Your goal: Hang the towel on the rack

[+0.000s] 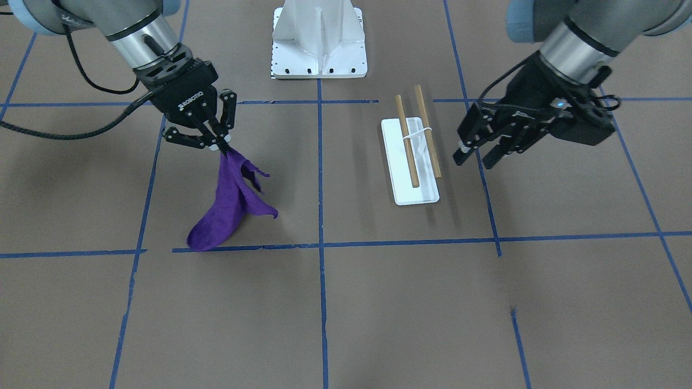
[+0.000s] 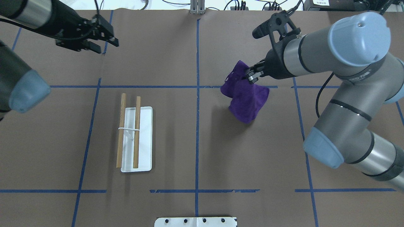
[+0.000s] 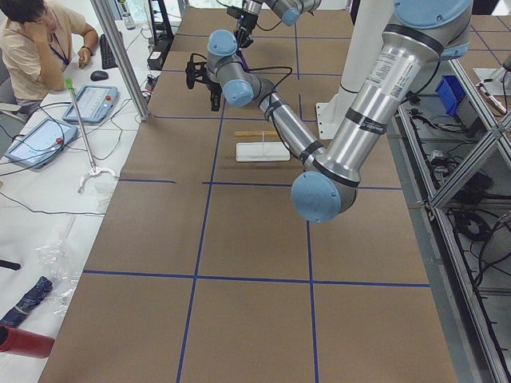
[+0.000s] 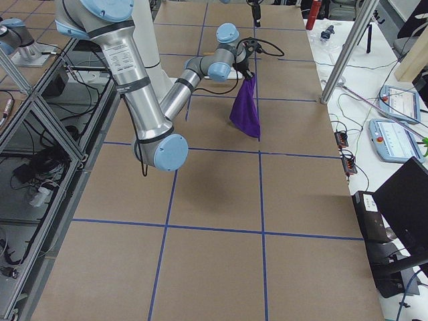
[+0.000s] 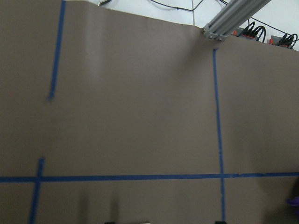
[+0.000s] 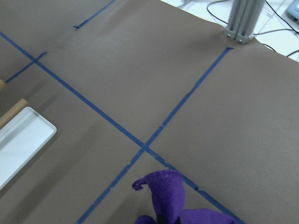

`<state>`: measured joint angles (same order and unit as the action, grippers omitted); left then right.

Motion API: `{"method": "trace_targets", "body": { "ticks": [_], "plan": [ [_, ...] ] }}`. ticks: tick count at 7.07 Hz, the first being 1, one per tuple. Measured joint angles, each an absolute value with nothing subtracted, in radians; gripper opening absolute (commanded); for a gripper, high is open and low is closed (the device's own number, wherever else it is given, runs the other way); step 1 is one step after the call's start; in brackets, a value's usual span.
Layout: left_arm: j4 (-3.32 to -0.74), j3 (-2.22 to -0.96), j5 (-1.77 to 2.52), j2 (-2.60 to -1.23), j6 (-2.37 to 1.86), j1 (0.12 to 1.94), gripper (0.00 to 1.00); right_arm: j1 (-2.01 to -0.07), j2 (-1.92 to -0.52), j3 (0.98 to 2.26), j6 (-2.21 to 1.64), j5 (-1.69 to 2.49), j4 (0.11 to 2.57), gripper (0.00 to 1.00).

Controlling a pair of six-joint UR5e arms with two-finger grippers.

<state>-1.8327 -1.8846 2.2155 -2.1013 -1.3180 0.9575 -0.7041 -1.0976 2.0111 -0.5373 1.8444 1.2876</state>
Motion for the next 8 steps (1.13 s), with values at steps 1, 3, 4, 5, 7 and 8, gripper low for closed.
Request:
{"method": "trace_targets", "body": {
  "ticks": [1, 3, 4, 5, 7, 8],
  "plan": [
    [-1.832, -1.861, 2.186, -2.159, -1.452, 0.905, 0.7, -0.645, -1.081, 2.043, -0.497, 1.773, 1.287, 0.0],
    [-1.836, -1.802, 2.15, -2.249, -1.627, 0.825, 0.7, -0.539, -1.081, 2.09, -0.448, 1.645, 1.223, 0.0],
    [-1.837, -1.782, 2.145, -2.279, -1.679, 0.793, 0.7, -0.499, -1.082, 2.096, -0.443, 1.591, 1.188, 0.0],
    [-1.838, -1.769, 2.143, -2.298, -1.709, 0.765, 0.7, -0.479, -1.08, 2.098, -0.441, 1.566, 1.173, 0.0],
    [-1.839, -1.739, 2.139, -2.333, -1.736, 0.713, 0.69, -0.466, -1.075, 2.102, -0.44, 1.554, 1.167, 0.0],
    [-1.84, -1.728, 2.126, -2.341, -1.737, 0.688, 0.68, -0.464, -1.073, 2.106, -0.44, 1.553, 1.166, 0.0]
  ]
}}
